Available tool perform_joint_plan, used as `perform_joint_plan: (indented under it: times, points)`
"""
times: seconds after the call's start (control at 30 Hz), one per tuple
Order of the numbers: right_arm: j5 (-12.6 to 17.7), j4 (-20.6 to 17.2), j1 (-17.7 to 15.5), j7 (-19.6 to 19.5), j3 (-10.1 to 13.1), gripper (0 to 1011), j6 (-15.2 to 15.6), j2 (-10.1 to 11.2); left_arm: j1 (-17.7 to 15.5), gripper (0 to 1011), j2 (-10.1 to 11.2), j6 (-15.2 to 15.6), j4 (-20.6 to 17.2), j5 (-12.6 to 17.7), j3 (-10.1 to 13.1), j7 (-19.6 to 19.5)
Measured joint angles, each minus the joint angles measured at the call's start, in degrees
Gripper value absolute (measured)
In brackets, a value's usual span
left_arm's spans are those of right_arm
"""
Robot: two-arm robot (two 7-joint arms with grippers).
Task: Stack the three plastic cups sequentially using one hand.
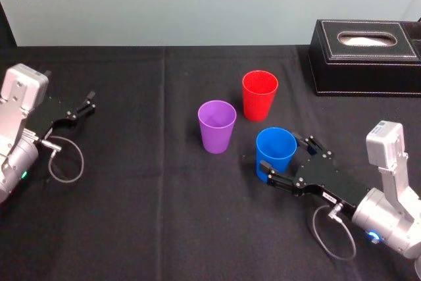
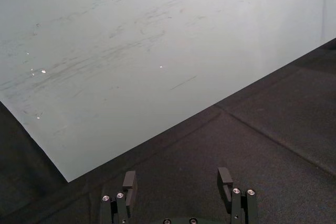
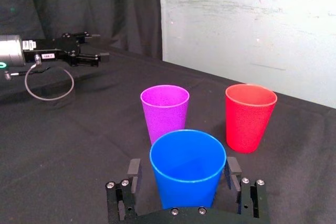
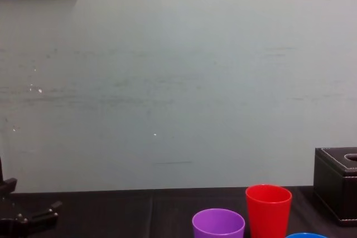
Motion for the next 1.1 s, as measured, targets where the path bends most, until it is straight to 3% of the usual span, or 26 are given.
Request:
perform_joint_plan:
  times: [0.43,1.1]
  points:
    - [-1.8,1.2,1.2,0.7,0.6,1003,0.7,-2.8,0.0,1005,0.0,0.0,0.0,0.0,0.0,0.0]
    - [-3.4,2.9,0.7,2.4,2.6,1003,0.2,-5.5,0.0,1005,0.0,0.0,0.0,0.0,0.0,0.0]
